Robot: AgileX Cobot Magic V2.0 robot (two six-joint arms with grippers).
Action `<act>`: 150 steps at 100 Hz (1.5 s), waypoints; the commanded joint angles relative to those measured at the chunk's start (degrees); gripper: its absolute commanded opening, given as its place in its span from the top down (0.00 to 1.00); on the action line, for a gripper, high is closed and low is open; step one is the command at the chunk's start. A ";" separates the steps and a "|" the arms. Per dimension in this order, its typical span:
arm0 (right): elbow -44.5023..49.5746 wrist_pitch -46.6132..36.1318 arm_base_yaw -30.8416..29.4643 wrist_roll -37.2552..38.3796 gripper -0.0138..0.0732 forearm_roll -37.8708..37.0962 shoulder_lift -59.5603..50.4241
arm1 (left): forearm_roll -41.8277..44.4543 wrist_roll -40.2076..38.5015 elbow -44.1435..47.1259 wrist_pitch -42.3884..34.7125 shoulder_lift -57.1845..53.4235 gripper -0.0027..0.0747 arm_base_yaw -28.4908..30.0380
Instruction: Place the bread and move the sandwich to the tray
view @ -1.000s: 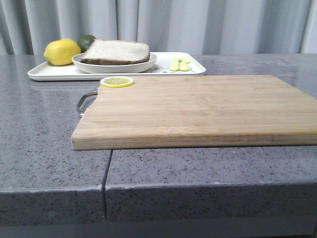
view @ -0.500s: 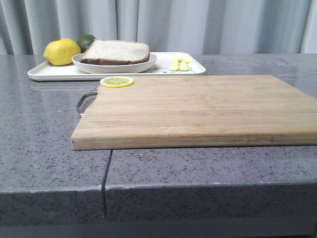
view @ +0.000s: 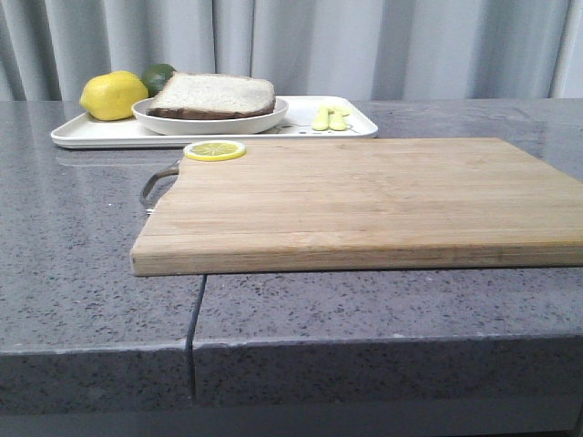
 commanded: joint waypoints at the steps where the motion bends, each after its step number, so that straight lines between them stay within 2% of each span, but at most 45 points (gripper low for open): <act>1: 1.48 -9.59 -0.19 -3.09 0.92 2.10 -1.30 | -0.32 -0.24 1.00 -4.24 -1.73 0.99 0.30; 24: 13.16 -20.20 -0.19 -3.54 0.92 4.27 -7.58 | -0.32 -0.24 1.00 -4.24 -1.73 0.99 0.30; 63: 24.81 -20.78 -0.19 -3.54 0.92 7.76 -21.05 | -0.32 -0.24 1.00 -4.24 -1.73 0.99 0.30; 89: 25.74 -18.57 -0.19 -5.62 0.92 9.30 -25.86 | -0.32 -0.24 1.00 -4.24 -1.73 0.99 0.30; 150: 25.74 -17.27 -0.19 -6.47 0.92 9.30 -26.03 | -0.32 -0.24 1.00 -4.24 -1.73 0.99 0.30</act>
